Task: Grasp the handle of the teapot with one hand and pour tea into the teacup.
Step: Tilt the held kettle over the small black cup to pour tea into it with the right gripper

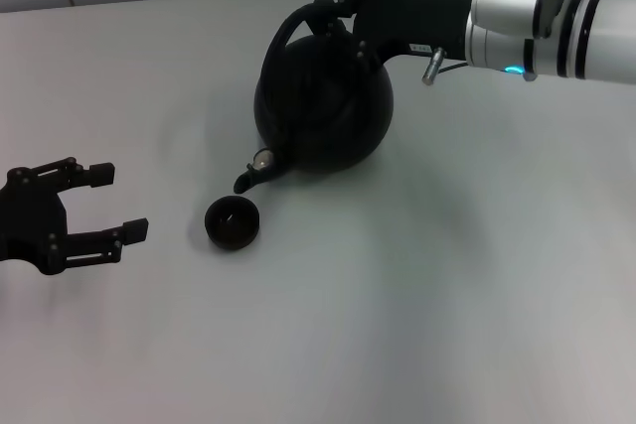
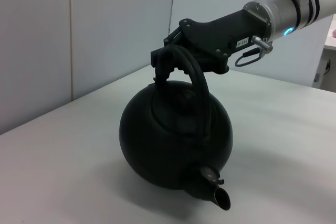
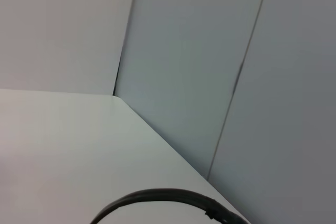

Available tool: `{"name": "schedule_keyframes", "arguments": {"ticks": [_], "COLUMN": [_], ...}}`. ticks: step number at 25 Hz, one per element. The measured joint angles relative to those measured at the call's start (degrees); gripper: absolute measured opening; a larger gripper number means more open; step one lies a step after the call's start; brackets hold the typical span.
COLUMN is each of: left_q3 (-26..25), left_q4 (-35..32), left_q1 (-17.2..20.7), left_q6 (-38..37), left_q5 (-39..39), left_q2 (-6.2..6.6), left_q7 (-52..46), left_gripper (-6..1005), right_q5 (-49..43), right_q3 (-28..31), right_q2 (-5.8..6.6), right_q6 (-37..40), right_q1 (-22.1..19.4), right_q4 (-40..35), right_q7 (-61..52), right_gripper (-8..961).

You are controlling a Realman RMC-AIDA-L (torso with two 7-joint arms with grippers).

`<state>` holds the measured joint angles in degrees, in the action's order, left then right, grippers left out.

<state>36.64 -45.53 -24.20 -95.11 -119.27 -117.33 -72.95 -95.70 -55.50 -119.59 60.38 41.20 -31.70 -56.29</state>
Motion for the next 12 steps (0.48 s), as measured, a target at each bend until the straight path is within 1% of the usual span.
{"name": "schedule_keyframes", "arguments": {"ticks": [5,12], "left_q3": [0.00,0.00], "left_q4": [0.00,0.00], "left_q1": [0.04,0.05], "left_q6": [0.00,0.01], "left_q5": [0.00,0.00], "left_q2": [0.00,0.00], "left_q7": [0.00,0.00], "left_gripper": [844,844], "right_q5": [0.08,0.08], "right_q3": [-1.66,-2.27], "right_q2": [-0.03,-0.03], "right_q6": [-0.02,0.24], "right_q1": [0.09,0.13], "right_q4": [-0.78,-1.83], "right_q7": [0.01,0.04], "right_gripper": [120,118]}}
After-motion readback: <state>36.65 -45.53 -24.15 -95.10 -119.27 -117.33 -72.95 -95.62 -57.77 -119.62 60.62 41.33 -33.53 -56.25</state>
